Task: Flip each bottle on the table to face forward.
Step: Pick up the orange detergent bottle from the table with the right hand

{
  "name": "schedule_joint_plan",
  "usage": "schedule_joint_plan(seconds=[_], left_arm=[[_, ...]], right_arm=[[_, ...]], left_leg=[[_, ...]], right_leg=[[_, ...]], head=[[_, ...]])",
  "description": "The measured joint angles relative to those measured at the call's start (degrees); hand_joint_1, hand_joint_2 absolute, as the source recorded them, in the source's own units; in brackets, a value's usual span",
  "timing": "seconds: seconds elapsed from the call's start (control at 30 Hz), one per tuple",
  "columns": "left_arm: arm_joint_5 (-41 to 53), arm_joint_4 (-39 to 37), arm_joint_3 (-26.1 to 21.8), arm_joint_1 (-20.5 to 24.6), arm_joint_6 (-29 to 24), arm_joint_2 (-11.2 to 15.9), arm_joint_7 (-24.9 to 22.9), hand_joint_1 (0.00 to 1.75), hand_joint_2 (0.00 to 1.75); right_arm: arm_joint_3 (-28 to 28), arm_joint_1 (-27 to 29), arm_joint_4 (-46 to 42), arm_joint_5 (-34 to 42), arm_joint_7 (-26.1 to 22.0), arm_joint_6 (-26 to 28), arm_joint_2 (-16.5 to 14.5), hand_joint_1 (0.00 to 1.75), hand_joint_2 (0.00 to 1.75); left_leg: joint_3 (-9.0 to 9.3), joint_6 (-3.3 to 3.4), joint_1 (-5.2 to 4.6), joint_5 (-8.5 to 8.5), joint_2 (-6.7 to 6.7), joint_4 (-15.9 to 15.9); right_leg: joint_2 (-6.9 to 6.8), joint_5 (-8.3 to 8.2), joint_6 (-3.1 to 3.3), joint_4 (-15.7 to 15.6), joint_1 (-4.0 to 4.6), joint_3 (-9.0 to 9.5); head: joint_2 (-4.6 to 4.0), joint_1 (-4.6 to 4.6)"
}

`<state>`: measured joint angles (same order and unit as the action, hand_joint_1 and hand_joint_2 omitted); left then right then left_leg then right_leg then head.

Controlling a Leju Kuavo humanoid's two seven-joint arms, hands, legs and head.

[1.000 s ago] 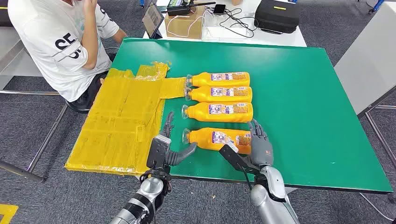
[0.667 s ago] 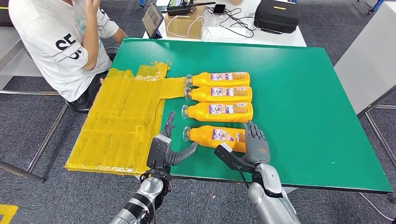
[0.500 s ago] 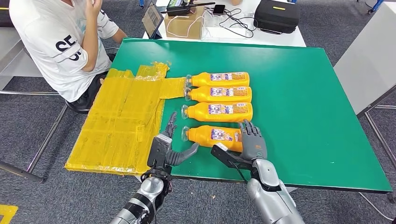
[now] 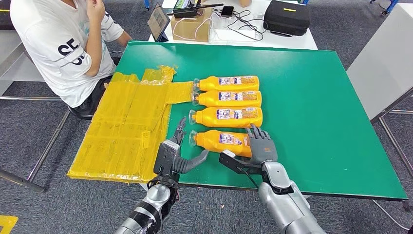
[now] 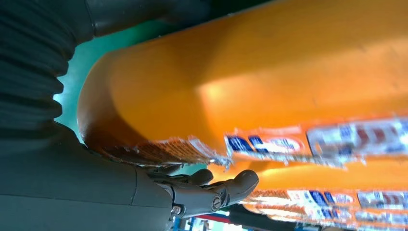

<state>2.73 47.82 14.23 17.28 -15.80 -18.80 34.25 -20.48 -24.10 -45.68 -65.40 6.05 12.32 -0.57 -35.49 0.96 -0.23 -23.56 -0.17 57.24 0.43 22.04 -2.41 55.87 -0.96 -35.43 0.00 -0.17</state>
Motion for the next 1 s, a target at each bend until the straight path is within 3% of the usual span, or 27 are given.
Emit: schedule_joint_plan(seconds=[0.17, 0.37, 0.5, 0.67, 0.83, 1.0], left_arm=[[-0.4, 0.0, -0.5, 0.2, 1.0, 0.0, 0.0, 0.0, 1.75], [3.2, -2.5, -2.1, 2.7, -2.2, 0.3, 0.9, 0.0, 1.75], [4.3, -3.2, -2.5, 3.5, -3.1, 0.6, 0.9, 0.0, 1.75], [5.9, -3.5, -3.2, 4.3, -5.1, 1.3, 0.3, 0.0, 1.75], [6.6, -3.9, -4.4, 5.0, -7.1, 2.2, -0.4, 0.0, 1.75], [7.4, -3.9, -5.2, 5.2, -8.9, 3.1, -1.0, 0.0, 1.75]], right_arm=[[-0.7, -1.3, 1.6, 1.1, -0.6, -1.2, 0.3, 1.75, 1.75], [-1.6, -5.9, 5.6, 11.8, -5.9, -7.4, 1.8, 1.75, 1.75], [-1.5, -6.2, 5.6, 14.9, -7.1, -7.8, 2.4, 1.75, 1.75], [0.7, -2.6, 1.5, 24.3, -11.2, -0.4, 1.2, 1.75, 1.75], [3.2, 5.4, -8.6, 33.0, -16.7, 9.4, -3.5, 1.75, 1.75], [3.8, 10.4, -16.6, 37.8, -20.3, 12.9, -7.1, 1.75, 1.75]], left_leg=[[0.19, 0.01, 0.0, -0.01, -0.01, 0.0], [0.63, 0.02, 0.0, -0.02, 0.0, 0.0], [0.65, 0.02, 0.0, -0.01, -0.01, 0.0], [0.51, 0.01, 0.02, 0.0, -0.03, 0.0], [0.12, -0.04, 0.17, 0.04, -0.1, 0.0], [-0.08, -0.08, 0.21, -0.01, -0.09, 0.0]], right_leg=[[0.0, 0.02, 0.0, 0.0, 0.0, 0.2], [0.02, 0.01, -0.01, 0.0, 0.01, 0.62], [0.02, 0.0, -0.01, 0.0, 0.01, 0.65], [0.0, -0.01, -0.01, 0.0, 0.03, 0.59], [-0.06, 0.02, 0.03, 0.1, 0.16, 0.27], [-0.06, 0.09, 0.09, 0.1, 0.17, 0.06]], head=[[0.0, 0.01], [0.01, 0.01], [0.01, 0.02], [0.01, 0.02], [0.0, -0.01], [0.02, 0.0]])
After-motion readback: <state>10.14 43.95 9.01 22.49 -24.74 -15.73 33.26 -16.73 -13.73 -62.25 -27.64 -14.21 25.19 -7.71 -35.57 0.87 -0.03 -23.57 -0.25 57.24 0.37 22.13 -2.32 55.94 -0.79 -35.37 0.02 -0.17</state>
